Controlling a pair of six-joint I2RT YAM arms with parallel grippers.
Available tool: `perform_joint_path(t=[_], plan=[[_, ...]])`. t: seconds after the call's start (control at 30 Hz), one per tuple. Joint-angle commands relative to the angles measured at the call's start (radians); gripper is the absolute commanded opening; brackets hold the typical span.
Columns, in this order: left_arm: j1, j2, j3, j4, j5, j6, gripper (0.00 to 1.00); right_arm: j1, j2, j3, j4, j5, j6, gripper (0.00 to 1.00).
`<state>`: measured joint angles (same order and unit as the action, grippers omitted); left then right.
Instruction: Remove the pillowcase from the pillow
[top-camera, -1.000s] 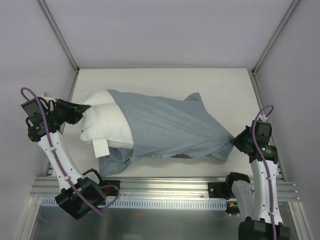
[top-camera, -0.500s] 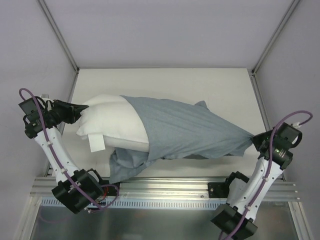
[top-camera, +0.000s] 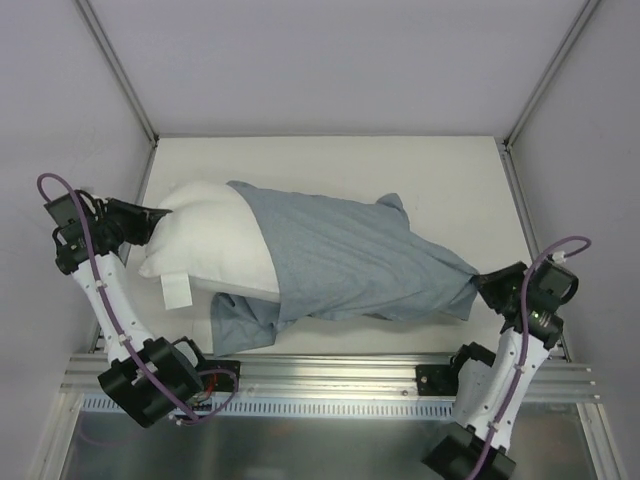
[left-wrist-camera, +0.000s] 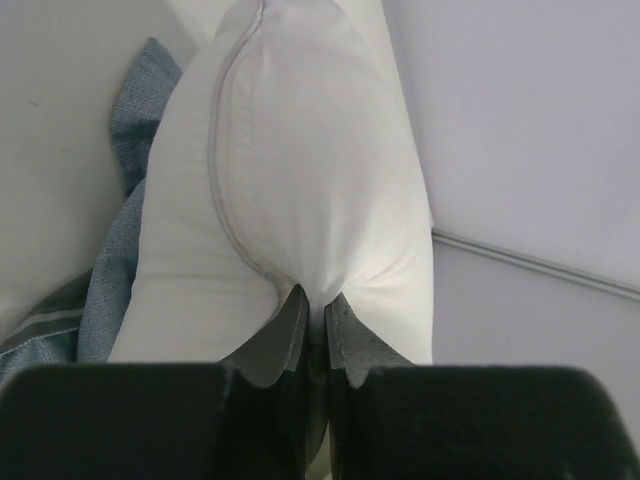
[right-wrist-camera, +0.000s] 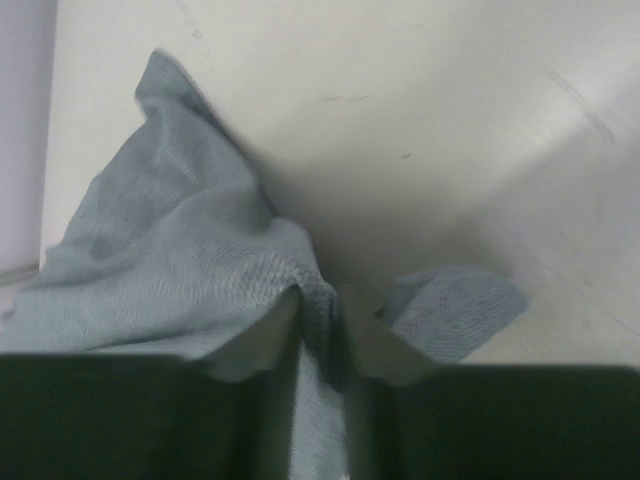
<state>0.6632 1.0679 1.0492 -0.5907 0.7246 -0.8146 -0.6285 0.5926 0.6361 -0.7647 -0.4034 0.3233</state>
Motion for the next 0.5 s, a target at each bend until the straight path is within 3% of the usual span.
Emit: perform_joint_path(t=[0.0, 0.03, 0.07, 0.13, 0.17, 0.23, 0.27, 0.33, 0.37, 0.47], plan=[[-0.108, -0.026, -0.002, 0.138, -0.103, 0.028, 0.00, 0.276, -0.048, -0.016, 0.232, 0.059, 0.071, 0.32], [-0.137, -0.025, -0.009, 0.140, -0.138, 0.031, 0.00, 0.353, -0.044, -0.009, 0.241, 0.145, 0.083, 0.58], [-0.199, -0.022, -0.011, 0.143, -0.157, 0.041, 0.00, 0.512, -0.021, 0.000, 0.242, 0.188, 0.089, 0.66], [-0.266, 0.000, -0.012, 0.150, -0.213, 0.058, 0.00, 0.669, 0.015, 0.037, 0.239, 0.328, 0.102, 0.80], [-0.293, 0.012, -0.014, 0.152, -0.226, 0.067, 0.00, 0.823, 0.041, 0.051, 0.239, 0.369, 0.105, 0.82], [-0.342, 0.055, -0.026, 0.160, -0.240, 0.065, 0.00, 0.974, 0.131, 0.098, 0.229, 0.520, 0.121, 0.87], [-0.350, 0.066, -0.031, 0.164, -0.246, 0.066, 0.00, 1.121, 0.168, 0.115, 0.223, 0.564, 0.132, 0.88], [-0.359, 0.090, -0.038, 0.169, -0.241, 0.068, 0.00, 1.251, 0.287, 0.148, 0.217, 0.667, 0.161, 0.89], [-0.358, 0.092, -0.040, 0.169, -0.240, 0.074, 0.00, 1.356, 0.332, 0.154, 0.222, 0.682, 0.202, 0.89], [-0.363, 0.086, -0.035, 0.170, -0.237, 0.089, 0.00, 1.514, 0.505, 0.195, 0.239, 0.712, 0.261, 0.89]])
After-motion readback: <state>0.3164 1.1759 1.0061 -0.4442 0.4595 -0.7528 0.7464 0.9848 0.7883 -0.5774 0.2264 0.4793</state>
